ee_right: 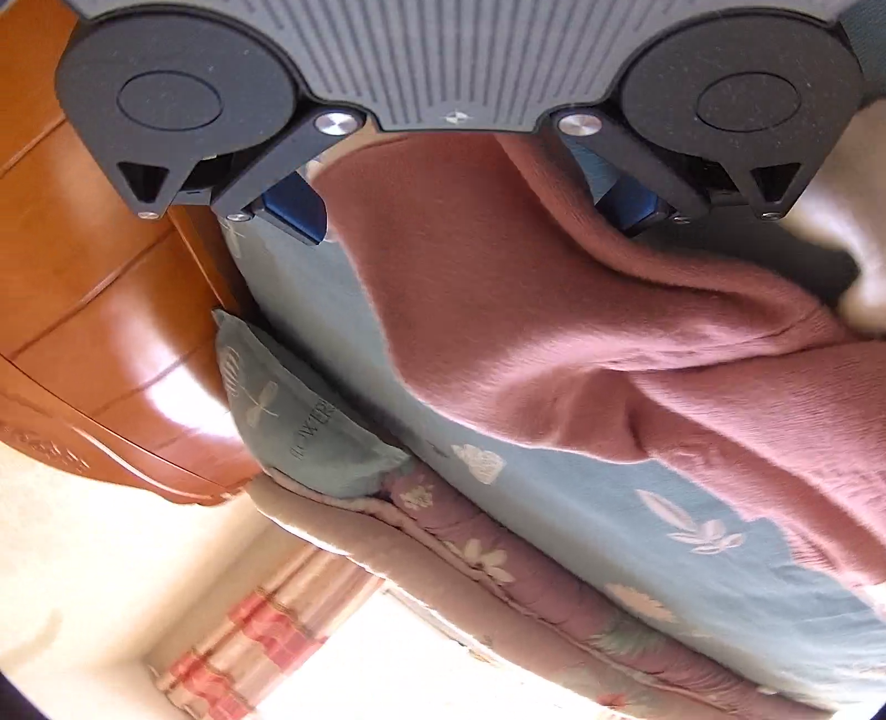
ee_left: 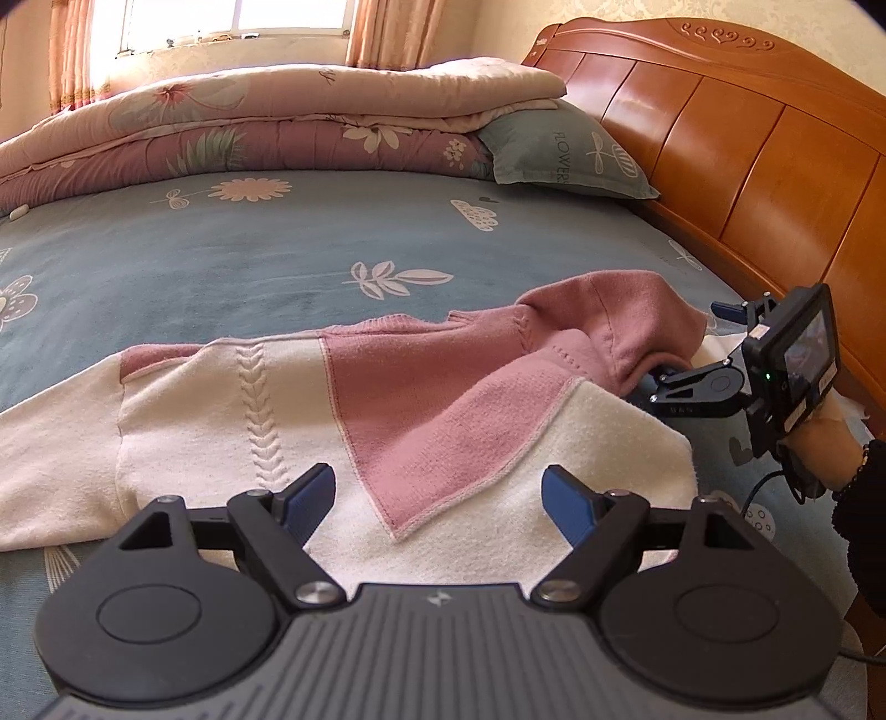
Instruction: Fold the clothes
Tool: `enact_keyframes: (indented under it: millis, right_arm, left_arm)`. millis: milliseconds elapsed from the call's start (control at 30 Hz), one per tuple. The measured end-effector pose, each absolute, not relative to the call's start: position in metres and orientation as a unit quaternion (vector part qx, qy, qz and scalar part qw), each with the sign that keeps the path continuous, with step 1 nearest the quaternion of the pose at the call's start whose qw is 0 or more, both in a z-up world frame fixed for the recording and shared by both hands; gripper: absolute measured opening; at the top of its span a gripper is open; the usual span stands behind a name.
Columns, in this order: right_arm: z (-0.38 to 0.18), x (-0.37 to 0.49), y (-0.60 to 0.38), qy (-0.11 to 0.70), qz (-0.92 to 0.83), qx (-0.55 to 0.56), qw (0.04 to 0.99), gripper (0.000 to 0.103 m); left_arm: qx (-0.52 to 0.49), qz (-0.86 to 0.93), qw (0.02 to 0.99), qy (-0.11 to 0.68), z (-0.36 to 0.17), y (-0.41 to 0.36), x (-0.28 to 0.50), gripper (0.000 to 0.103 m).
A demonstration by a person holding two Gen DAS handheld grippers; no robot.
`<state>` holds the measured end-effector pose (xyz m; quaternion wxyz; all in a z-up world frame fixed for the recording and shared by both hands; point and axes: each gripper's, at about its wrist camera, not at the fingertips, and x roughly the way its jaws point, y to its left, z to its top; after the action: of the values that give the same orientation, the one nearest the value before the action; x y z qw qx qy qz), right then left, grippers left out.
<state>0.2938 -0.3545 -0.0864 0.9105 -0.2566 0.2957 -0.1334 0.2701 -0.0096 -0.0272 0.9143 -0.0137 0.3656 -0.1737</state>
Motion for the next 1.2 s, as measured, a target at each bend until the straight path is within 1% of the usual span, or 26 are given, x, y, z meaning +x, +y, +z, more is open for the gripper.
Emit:
enact_keyframes:
  millis: [133, 300, 367, 433, 500, 667, 733, 800, 867, 967, 1100, 1200]
  right_arm:
    - [-0.080, 0.308, -0.370, 0.274, -0.174, -0.233, 0.917, 0.103]
    - [-0.083, 0.319, -0.406, 0.293, -0.237, -0.210, 0.902, 0.103]
    - [-0.079, 0.321, -0.430, 0.304, -0.268, -0.170, 0.898, 0.103]
    - [-0.076, 0.319, -0.445, 0.318, -0.259, -0.134, 0.902, 0.103]
    - [-0.078, 0.313, -0.447, 0.329, -0.244, -0.134, 0.903, 0.103]
    - [-0.096, 0.301, -0.423, 0.365, -0.126, -0.182, 0.904, 0.103]
    - [-0.106, 0.300, -0.411, 0.355, -0.142, -0.231, 0.895, 0.103]
    - [-0.106, 0.305, -0.413, 0.340, -0.160, -0.232, 0.897, 0.103]
    - [-0.106, 0.312, -0.424, 0.330, -0.218, -0.244, 0.885, 0.103]
    - [-0.092, 0.310, -0.445, 0.304, -0.287, -0.224, 0.880, 0.103]
    - [-0.069, 0.285, -0.464, 0.289, -0.291, -0.175, 0.895, 0.103]
    - [-0.078, 0.267, -0.461, 0.347, -0.188, -0.176, 0.902, 0.103]
  left_arm:
    - [-0.013, -0.173, 0.913, 0.369, -0.030, -0.009, 0.272, 0.082]
    - [-0.011, -0.172, 0.911, 0.373, -0.033, -0.011, 0.274, 0.082]
    - [-0.010, -0.172, 0.911, 0.374, -0.034, -0.011, 0.274, 0.082]
    - [-0.011, -0.171, 0.911, 0.375, -0.034, -0.010, 0.274, 0.082]
    - [-0.012, -0.170, 0.910, 0.377, -0.035, -0.009, 0.276, 0.082]
    - [-0.012, -0.173, 0.908, 0.381, -0.039, -0.011, 0.278, 0.082]
    - [-0.010, -0.172, 0.907, 0.384, -0.040, -0.012, 0.278, 0.082]
    - [-0.008, -0.172, 0.906, 0.386, -0.040, -0.014, 0.277, 0.082]
    - [-0.005, -0.173, 0.906, 0.385, -0.040, -0.014, 0.276, 0.082]
    - [-0.004, -0.167, 0.908, 0.385, -0.038, -0.011, 0.276, 0.082]
    - [-0.007, -0.165, 0.906, 0.390, -0.042, -0.011, 0.279, 0.082]
    - [-0.005, -0.172, 0.904, 0.391, -0.043, -0.016, 0.279, 0.082]
